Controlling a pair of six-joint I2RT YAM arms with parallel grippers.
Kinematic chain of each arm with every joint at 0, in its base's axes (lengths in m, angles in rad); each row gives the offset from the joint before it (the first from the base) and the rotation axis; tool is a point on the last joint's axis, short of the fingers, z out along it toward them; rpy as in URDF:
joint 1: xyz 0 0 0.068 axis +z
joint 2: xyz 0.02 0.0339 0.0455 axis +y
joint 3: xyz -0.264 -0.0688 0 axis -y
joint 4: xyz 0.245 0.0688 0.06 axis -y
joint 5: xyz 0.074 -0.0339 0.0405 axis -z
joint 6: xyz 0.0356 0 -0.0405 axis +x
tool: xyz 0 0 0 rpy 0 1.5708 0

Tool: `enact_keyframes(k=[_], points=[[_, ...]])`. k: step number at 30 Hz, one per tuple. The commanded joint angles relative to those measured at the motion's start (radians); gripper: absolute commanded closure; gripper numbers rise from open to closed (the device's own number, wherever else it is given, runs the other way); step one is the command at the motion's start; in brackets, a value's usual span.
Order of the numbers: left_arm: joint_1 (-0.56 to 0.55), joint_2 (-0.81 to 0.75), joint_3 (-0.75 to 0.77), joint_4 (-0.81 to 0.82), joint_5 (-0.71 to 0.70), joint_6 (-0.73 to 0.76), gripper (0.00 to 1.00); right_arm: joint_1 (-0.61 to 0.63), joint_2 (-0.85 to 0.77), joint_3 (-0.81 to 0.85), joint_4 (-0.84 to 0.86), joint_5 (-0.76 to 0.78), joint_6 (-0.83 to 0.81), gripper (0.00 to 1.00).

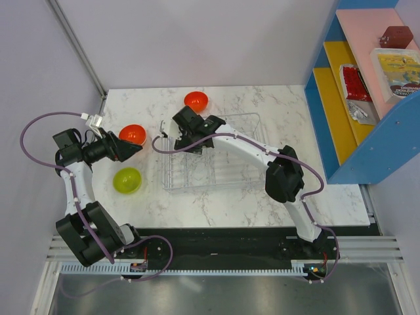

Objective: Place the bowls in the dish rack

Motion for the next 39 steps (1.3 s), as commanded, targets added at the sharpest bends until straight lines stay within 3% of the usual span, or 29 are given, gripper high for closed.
enact_keyframes(k=[1, 17, 20, 23, 32, 33, 39], points=[[0.005, -0.002, 0.001, 0.012, 0.038, 0.044, 0.05, 0.018, -0.005, 0.068, 0.068, 0.064, -0.069, 1.00], [0.008, -0.015, -0.005, 0.012, 0.042, 0.046, 0.05, 0.024, 0.044, 0.006, 0.108, 0.076, -0.126, 1.00], [0.008, -0.015, -0.003, 0.013, 0.044, 0.047, 0.05, 0.024, 0.055, 0.008, 0.114, 0.079, -0.128, 0.96], [0.007, -0.017, -0.005, 0.013, 0.044, 0.049, 0.05, 0.024, 0.058, 0.008, 0.115, 0.084, -0.131, 0.78], [0.010, -0.022, -0.008, 0.013, 0.047, 0.049, 0.05, 0.018, 0.075, -0.004, 0.141, 0.111, -0.100, 0.41], [0.012, -0.023, -0.008, 0.013, 0.049, 0.049, 0.05, 0.016, 0.072, -0.012, 0.161, 0.122, -0.096, 0.31], [0.013, -0.023, -0.008, 0.012, 0.050, 0.049, 0.05, 0.015, 0.061, -0.027, 0.201, 0.156, -0.086, 0.11]])
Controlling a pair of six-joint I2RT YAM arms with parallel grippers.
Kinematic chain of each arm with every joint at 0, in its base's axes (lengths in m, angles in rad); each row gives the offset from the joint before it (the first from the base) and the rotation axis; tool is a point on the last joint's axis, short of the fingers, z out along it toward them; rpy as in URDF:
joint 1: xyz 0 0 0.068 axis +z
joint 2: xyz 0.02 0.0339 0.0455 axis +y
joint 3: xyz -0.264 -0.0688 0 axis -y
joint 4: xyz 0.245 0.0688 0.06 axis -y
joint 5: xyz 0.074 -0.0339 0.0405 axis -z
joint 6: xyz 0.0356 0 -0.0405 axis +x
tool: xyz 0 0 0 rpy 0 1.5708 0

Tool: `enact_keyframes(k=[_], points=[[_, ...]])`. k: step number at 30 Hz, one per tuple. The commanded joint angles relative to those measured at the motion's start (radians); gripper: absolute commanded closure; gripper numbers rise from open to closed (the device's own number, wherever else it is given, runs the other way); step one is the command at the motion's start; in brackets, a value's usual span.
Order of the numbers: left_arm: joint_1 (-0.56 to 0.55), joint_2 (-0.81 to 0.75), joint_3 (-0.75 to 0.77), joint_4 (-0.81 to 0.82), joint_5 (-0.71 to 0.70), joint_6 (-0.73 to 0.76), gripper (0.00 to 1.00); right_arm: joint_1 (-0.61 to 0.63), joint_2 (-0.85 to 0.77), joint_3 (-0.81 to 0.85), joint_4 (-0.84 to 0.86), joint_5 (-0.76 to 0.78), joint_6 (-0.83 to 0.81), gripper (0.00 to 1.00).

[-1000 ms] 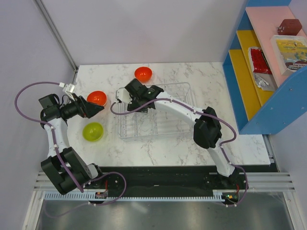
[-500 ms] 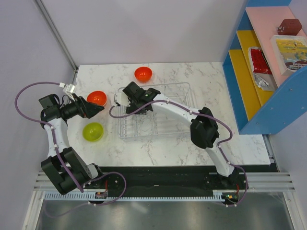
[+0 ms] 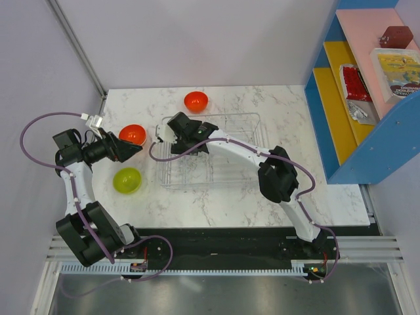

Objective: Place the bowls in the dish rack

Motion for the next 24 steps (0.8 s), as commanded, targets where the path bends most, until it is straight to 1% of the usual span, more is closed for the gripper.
enact_keyframes(k=[1, 2, 4, 5, 10, 14, 15, 16, 17, 20, 22, 24], points=[[0.010, -0.024, -0.004, 0.013, 0.045, 0.035, 0.05, -0.013, 0.001, -0.005, 0.076, 0.075, 0.017, 0.10], [0.010, -0.022, -0.003, 0.015, 0.043, 0.036, 0.05, -0.013, -0.001, -0.005, 0.081, 0.079, 0.024, 0.09], [0.010, -0.022, -0.004, 0.013, 0.046, 0.035, 0.05, -0.013, -0.013, -0.007, 0.085, 0.088, 0.040, 0.03], [0.010, -0.025, -0.004, 0.012, 0.048, 0.035, 0.05, -0.013, -0.019, -0.008, 0.087, 0.092, 0.041, 0.02], [0.015, -0.027, -0.004, 0.013, 0.037, 0.035, 0.05, -0.013, -0.074, -0.038, 0.114, 0.111, 0.055, 0.02], [0.013, -0.056, 0.013, 0.013, -0.108, 0.038, 0.05, -0.012, -0.159, -0.033, 0.121, 0.102, 0.106, 0.02], [0.015, -0.063, 0.022, 0.013, -0.210, 0.045, 0.05, -0.013, -0.177, -0.033, 0.121, 0.096, 0.118, 0.02], [0.015, -0.077, 0.020, 0.013, -0.260, 0.058, 0.05, -0.013, -0.197, -0.039, 0.121, 0.093, 0.142, 0.02], [0.015, -0.097, 0.017, 0.013, -0.347, 0.085, 0.05, -0.013, -0.234, -0.045, 0.119, 0.087, 0.153, 0.02], [0.015, -0.120, 0.002, -0.017, -0.459, 0.147, 0.04, -0.018, -0.312, -0.083, 0.119, 0.066, 0.196, 0.02], [0.015, -0.122, -0.007, -0.062, -0.490, 0.215, 0.04, -0.021, -0.355, -0.114, 0.119, 0.035, 0.213, 0.02], [0.015, -0.123, -0.033, -0.109, -0.550, 0.242, 0.04, -0.026, -0.418, -0.169, 0.121, -0.003, 0.230, 0.02]])
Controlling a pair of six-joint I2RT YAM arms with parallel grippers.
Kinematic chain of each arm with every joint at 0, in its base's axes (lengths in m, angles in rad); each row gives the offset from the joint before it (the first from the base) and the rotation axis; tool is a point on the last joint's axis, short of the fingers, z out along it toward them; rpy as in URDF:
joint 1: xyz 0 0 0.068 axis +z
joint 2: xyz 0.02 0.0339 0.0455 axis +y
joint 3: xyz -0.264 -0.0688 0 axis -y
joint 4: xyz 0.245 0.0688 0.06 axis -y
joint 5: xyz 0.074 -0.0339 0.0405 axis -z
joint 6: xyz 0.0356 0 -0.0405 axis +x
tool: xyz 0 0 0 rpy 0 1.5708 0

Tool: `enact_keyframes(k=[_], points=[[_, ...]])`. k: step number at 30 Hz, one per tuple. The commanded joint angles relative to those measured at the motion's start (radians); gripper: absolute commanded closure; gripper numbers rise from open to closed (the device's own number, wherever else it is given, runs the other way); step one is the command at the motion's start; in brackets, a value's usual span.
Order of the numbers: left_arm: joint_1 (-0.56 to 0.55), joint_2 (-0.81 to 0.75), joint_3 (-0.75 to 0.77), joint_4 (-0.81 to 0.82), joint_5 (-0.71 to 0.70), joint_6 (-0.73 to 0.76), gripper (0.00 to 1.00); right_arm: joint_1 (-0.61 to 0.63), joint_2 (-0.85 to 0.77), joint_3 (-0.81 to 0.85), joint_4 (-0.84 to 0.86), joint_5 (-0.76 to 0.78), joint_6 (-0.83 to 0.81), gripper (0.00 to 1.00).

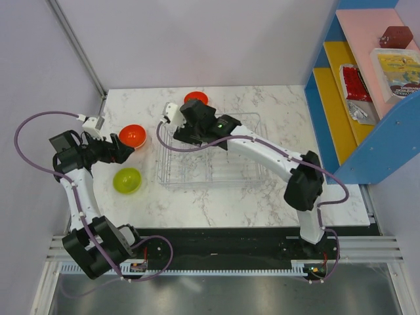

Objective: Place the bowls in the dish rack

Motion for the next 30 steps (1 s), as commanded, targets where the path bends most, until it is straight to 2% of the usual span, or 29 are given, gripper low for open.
enact_keyframes(k=[1, 7, 13, 22, 30], points=[[0.006, -0.020, -0.044, -0.101, -0.186, 0.166, 0.03, -0.010, -0.197, -0.069, 0.061, -0.058, 0.074, 0.02], [0.006, -0.037, -0.152, -0.142, -0.230, 0.240, 0.00, -0.024, -0.326, -0.201, 0.085, -0.078, 0.062, 0.02], [0.011, 0.029, -0.206, -0.142, -0.250, 0.291, 0.00, -0.035, -0.405, -0.298, 0.098, -0.091, 0.048, 0.02], [0.048, 0.089, -0.197, -0.110, -0.239, 0.291, 0.00, -0.053, -0.382, -0.293, 0.100, -0.097, 0.054, 0.02], [0.065, -0.056, -0.211, -0.088, -0.239, 0.295, 0.00, -0.056, -0.350, -0.282, 0.100, -0.088, 0.051, 0.02]])
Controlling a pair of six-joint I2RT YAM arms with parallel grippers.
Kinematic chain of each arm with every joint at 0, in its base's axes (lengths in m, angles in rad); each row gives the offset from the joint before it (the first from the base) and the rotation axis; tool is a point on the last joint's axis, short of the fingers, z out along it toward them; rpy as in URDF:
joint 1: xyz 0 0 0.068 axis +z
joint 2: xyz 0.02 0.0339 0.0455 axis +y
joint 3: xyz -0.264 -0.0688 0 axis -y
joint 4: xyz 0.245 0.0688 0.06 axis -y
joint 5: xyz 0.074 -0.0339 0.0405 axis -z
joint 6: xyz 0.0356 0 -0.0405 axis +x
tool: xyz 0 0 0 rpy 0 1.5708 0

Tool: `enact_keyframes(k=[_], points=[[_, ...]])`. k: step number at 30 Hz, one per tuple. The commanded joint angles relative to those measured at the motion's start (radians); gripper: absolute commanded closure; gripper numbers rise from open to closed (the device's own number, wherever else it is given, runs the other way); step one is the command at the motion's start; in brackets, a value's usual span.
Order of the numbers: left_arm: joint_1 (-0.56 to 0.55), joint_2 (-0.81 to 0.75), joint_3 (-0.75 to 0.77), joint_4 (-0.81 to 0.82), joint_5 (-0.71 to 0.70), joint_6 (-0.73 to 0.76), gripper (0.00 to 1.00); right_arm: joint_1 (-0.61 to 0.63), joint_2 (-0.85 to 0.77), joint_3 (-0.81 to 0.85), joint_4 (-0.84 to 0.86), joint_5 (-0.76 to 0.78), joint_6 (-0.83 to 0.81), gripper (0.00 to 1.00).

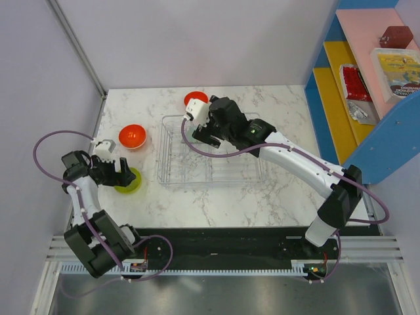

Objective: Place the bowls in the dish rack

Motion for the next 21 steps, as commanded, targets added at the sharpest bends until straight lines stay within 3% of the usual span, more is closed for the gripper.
enact_keyframes(k=[1, 9, 21], points=[[0.008, -0.099, 0.001, 0.035, -0.022, 0.039, 0.00, -0.002, 0.008, 0.026, 0.033, -0.001, 0.008, 0.02], [0.018, -0.059, -0.025, 0.099, -0.146, 0.039, 0.00, -0.004, 0.000, 0.009, 0.033, 0.000, 0.008, 0.02], [0.024, 0.082, -0.062, 0.202, -0.165, 0.045, 0.00, -0.007, -0.006, 0.003, 0.033, -0.013, 0.020, 0.02]])
